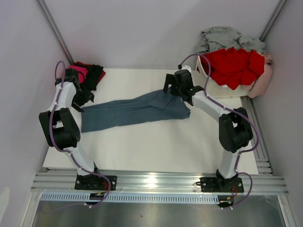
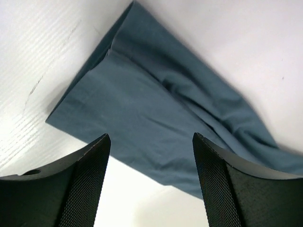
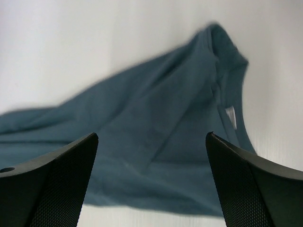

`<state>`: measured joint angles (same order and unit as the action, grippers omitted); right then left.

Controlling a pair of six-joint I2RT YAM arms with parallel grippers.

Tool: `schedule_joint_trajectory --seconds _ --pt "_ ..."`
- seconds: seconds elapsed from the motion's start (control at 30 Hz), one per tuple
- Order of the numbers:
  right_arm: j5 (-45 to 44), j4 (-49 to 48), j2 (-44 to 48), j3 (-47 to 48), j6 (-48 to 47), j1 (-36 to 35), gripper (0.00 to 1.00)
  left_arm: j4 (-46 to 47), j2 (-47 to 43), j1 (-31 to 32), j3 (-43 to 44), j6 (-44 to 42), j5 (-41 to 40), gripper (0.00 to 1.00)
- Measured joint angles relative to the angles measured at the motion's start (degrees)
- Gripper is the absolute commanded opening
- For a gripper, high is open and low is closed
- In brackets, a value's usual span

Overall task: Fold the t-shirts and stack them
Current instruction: Fold the other side of the tshirt into a rectangle

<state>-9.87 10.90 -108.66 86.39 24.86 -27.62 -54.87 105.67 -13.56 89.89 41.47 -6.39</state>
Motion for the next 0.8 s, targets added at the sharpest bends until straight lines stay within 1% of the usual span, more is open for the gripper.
schedule_joint_trajectory --seconds 0.1,0.27,0.37,0.47,0.6,0.73,0.8 --pt "-0.1 0.5 3.5 -6.4 1.1 0.0 1.0 0.9 -3.2 0.7 -3.5 0.1 -0.5 0.73" --pt "-0.2 2.6 6.0 -14.1 3.4 0.3 0.99 2.1 -9.5 1.4 -8.7 0.1 -1.0 0.73" --pt "-0.2 3.1 8.6 -19.1 4.9 0.3 0.99 2.6 -13.0 3.7 -10.8 0.1 -2.3 0.73" --pt "0.0 3.3 10.9 -22.3 6.0 0.3 0.99 3.1 -14.2 6.4 -11.9 0.1 -3.6 0.73" --pt "0.1 3.8 12.3 -23.7 7.1 0.2 0.99 2.5 -11.4 7.8 -11.4 -0.1 -3.7 0.71" --pt "0.9 3.9 12.3 -24.4 8.4 0.2 0.99 0.5 -3.7 7.8 -7.4 -1.6 -2.3 0.7" --pt "1.6 4.0 12.1 -24.5 9.2 0.2 1.0 -1.0 1.5 7.8 -3.2 -2.9 -1.2 0.7"
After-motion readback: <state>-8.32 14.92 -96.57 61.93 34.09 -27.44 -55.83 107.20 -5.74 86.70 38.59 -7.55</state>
